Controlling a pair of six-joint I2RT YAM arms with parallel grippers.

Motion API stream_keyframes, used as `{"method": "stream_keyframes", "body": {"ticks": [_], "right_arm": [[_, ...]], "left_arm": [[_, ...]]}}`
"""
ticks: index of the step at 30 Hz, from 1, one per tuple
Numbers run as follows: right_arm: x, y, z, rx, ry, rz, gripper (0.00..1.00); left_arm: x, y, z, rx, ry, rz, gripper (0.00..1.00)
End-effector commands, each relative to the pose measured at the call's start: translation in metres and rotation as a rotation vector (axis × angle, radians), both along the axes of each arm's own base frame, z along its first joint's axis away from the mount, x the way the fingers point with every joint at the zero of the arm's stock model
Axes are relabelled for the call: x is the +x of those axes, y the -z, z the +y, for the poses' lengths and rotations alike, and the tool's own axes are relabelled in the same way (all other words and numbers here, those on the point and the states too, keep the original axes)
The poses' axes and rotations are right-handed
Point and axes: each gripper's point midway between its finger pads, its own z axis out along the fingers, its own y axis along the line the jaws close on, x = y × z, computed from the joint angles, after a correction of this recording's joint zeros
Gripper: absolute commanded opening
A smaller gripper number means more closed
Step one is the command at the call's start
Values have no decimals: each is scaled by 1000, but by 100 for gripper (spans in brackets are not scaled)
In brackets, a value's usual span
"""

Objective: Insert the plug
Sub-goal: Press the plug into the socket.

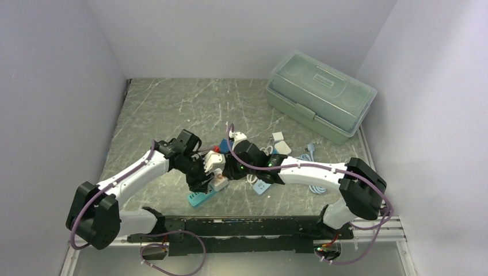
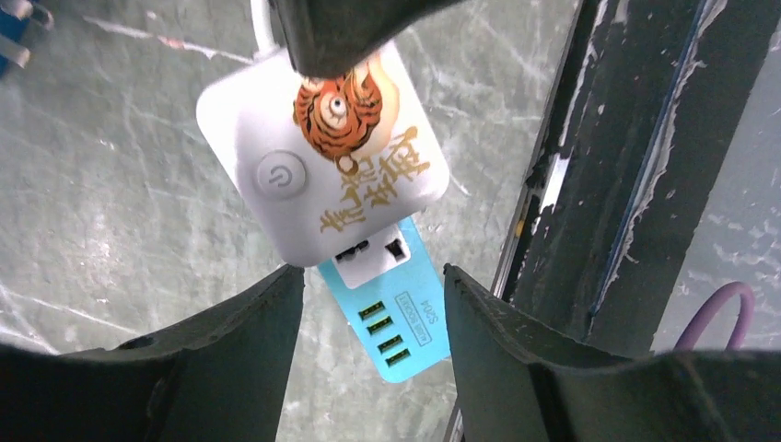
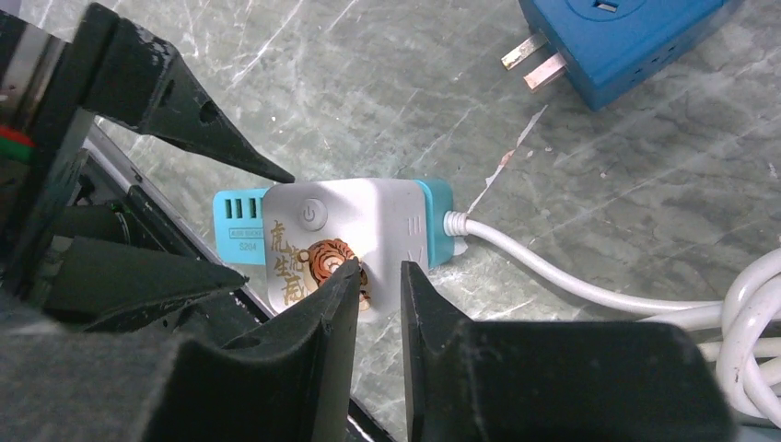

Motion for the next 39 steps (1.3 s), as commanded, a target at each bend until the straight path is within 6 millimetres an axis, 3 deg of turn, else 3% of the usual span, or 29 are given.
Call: {"method": "stream_keyframes", "body": {"ticks": [1, 4, 9, 14, 26, 29, 36, 39], "right_arm": [[2, 24, -18, -95, 33, 17, 25], [2, 24, -19, -97, 37, 16, 24], [-1, 28, -21, -101, 30, 26, 24], [-2, 28, -19, -88, 22, 31, 27], [-6, 31, -17, -58, 9, 39, 27], [-7, 33, -18, -61, 4, 44, 26], [-11, 38, -22, -63, -15, 62, 25], [-12, 41, -21, -69, -27, 71, 25]], "left_arm": [[7, 2, 4, 28, 18, -46, 61], [15, -3, 1, 23, 0, -67, 59], [4, -34, -10, -47, 26, -11, 59], [7, -51, -18, -106, -54, 50, 59], [29, -38, -23, -108, -110, 19, 46], [33, -34, -24, -104, -124, 12, 39], [23, -10, -11, -38, -68, -12, 35], [28, -4, -8, -14, -74, -43, 34]]}}
